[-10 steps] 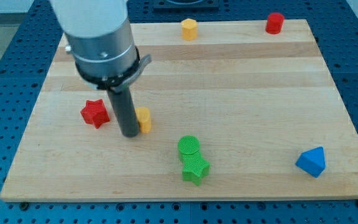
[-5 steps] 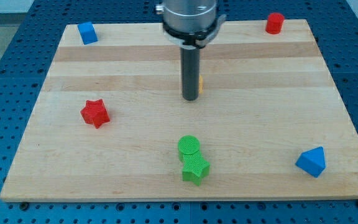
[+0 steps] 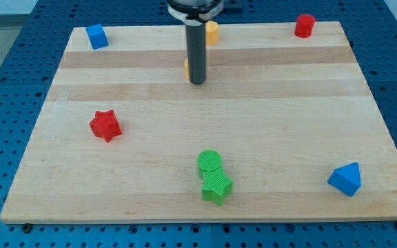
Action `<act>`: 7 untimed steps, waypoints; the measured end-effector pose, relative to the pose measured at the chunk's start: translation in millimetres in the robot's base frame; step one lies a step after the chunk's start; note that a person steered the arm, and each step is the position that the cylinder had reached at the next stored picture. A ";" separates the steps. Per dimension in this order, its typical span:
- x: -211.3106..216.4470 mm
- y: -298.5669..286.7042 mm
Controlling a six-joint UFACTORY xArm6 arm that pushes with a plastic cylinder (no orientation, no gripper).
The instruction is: Push the heart closer to the hexagon
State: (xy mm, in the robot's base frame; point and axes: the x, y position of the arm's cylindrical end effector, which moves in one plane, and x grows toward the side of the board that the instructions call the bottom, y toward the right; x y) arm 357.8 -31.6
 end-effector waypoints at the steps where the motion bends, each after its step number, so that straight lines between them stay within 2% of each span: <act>1: -6.2 -19.5; 3: -47.0 28.5; 5: -77.6 41.8; 7: -77.0 41.8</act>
State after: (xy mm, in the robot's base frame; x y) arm 280.9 10.2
